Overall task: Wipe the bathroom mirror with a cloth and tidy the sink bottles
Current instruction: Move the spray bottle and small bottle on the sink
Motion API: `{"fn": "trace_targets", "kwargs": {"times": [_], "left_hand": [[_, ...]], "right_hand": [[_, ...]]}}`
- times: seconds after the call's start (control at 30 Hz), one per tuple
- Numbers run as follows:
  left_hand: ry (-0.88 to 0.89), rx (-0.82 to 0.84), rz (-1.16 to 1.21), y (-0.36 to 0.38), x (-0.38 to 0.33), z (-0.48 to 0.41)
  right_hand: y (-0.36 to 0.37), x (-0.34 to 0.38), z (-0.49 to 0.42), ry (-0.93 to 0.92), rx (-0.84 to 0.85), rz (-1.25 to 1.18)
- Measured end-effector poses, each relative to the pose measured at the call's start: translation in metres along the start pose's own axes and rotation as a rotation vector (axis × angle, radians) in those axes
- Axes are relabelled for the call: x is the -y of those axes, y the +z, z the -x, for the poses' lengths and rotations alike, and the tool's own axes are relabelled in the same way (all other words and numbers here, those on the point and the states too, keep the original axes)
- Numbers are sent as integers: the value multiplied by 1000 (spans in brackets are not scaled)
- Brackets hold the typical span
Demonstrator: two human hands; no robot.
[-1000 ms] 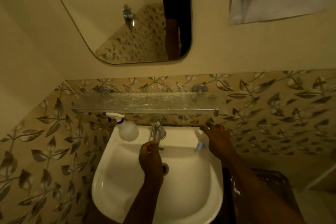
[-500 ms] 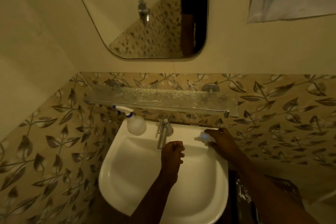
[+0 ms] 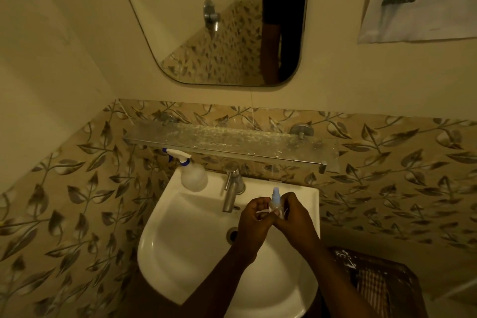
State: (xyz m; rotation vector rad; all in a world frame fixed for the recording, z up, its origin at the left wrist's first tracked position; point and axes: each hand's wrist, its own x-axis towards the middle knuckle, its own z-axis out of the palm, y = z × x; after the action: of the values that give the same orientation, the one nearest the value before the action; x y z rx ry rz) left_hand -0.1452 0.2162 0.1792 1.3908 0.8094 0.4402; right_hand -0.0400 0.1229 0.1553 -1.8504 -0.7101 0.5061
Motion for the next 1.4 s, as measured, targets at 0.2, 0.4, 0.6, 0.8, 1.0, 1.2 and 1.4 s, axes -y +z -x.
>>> {"fn": "trace_targets", "kwargs": {"times": [0.2, 0.4, 0.6, 0.8, 1.0, 1.2, 1.4], "left_hand": [[42, 26, 25, 0, -7, 9], [55, 76, 31, -20, -16, 19], [95, 65, -117, -32, -8, 23], [-16, -14, -69, -38, 4, 23], [-19, -183, -26, -63, 11, 36], [62, -261, -37, -107, 11, 28], [203, -290, -319, -137, 20, 2]], "right_hand": [[6, 7, 11, -82, -24, 142], [9, 17, 20, -59, 76, -91], [15, 19, 25, -61, 111, -182], [22, 19, 18, -47, 74, -102], [56, 42, 8, -118, 130, -1], [96, 71, 9, -226, 156, 32], [119, 97, -8, -205, 155, 4]]}}
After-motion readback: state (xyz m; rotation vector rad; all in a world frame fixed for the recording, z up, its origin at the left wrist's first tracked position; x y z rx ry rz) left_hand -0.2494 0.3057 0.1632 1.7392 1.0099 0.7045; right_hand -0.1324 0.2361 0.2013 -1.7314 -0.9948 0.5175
